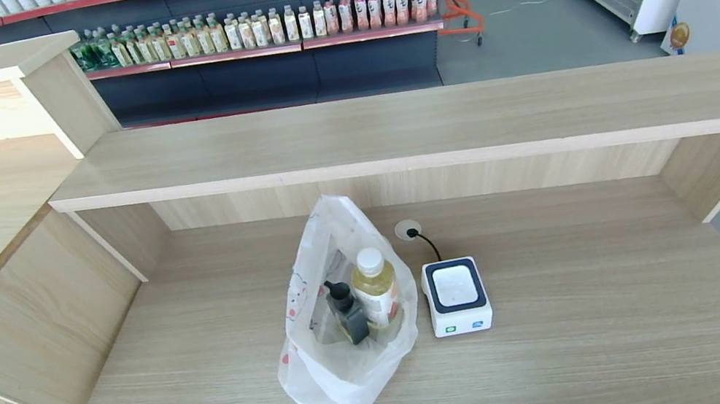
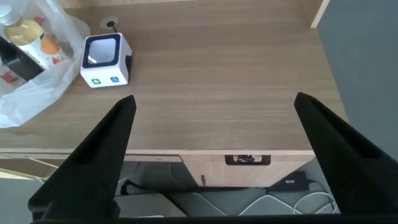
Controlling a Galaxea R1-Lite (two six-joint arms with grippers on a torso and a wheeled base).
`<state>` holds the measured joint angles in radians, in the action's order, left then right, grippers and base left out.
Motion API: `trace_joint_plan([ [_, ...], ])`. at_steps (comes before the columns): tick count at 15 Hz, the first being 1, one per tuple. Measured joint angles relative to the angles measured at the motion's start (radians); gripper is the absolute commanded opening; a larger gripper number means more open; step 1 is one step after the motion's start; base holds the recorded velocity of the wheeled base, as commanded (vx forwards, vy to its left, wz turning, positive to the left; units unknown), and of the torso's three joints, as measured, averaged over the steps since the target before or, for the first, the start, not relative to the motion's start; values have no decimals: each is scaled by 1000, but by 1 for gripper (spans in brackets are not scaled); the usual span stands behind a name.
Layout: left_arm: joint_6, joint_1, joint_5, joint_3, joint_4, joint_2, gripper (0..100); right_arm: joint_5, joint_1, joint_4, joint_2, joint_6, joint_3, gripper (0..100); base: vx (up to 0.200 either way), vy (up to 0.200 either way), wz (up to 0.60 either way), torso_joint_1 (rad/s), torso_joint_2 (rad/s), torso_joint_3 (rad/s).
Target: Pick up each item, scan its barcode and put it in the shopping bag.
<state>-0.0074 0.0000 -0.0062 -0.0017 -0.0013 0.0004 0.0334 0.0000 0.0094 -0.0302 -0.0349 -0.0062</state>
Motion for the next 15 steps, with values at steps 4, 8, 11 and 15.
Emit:
trace_joint_plan([
  [4,0,0,0,0,0,0,100,1,-3,-1,32,-5,2,0,0,0,0,0,0,0],
  [8,0,0,0,0,0,0,100,2,-3,1,36,-16,2,0,0,0,0,0,0,0],
  [11,0,0,0,0,0,0,100,1,-3,1,36,-17,1,0,0,0,0,0,0,0],
  [15,0,0,-1,0,0,0,100,1,-3,2,36,-17,1,0,0,0,0,0,0,0],
])
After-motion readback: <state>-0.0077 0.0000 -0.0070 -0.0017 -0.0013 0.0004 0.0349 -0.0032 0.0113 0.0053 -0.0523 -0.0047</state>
